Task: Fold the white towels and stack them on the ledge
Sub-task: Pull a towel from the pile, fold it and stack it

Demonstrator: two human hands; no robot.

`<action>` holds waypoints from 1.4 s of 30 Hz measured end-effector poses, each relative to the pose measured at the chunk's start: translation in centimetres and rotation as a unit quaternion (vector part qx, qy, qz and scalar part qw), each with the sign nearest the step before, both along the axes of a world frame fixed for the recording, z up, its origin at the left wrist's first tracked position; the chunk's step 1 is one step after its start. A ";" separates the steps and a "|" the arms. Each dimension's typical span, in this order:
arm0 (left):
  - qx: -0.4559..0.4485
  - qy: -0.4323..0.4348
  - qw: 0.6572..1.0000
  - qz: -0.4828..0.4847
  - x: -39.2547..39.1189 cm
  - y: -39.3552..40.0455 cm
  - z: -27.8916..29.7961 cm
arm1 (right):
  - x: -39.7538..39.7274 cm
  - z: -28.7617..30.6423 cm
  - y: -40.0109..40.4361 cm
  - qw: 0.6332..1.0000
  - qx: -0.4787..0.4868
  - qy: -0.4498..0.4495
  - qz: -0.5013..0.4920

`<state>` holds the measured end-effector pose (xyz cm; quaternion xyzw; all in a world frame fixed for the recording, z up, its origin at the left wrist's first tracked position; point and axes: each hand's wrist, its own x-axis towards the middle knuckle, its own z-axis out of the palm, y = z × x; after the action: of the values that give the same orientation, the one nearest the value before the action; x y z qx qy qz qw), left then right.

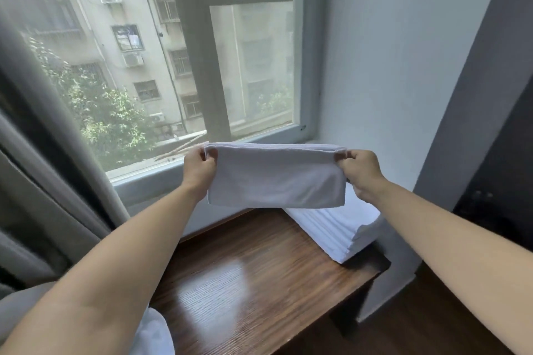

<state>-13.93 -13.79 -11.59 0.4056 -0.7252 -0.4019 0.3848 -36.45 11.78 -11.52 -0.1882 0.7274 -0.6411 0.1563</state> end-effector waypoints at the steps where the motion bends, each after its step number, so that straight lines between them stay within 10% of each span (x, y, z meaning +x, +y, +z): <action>1: -0.004 -0.020 1.000 -0.005 -1.5 0.2 -0.8 | -0.4 -1.0 0.6 1.000 0.007 0.002 -0.014; 9: -0.052 -0.117 0.990 -0.056 -11.9 0.0 -8.6 | -1.0 -9.6 4.2 0.980 0.143 0.123 -0.060; 22: -0.103 -0.278 0.933 -0.204 -36.6 -2.0 -12.7 | -11.2 -17.3 3.1 0.941 0.062 -0.220 -0.249; 35: -0.138 -0.264 0.934 -0.197 -39.2 -3.2 -18.4 | -12.1 -19.1 2.5 0.942 0.103 -0.105 -0.302; 42: -0.297 -0.374 0.848 -0.228 -39.0 -2.2 -18.5 | -10.7 -18.3 3.4 0.940 0.130 -0.067 -0.309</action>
<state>-52.94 -15.99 -30.06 0.2144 -0.9712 -0.0614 0.0835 -47.11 15.19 -29.87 0.1108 0.8147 -0.5687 0.0218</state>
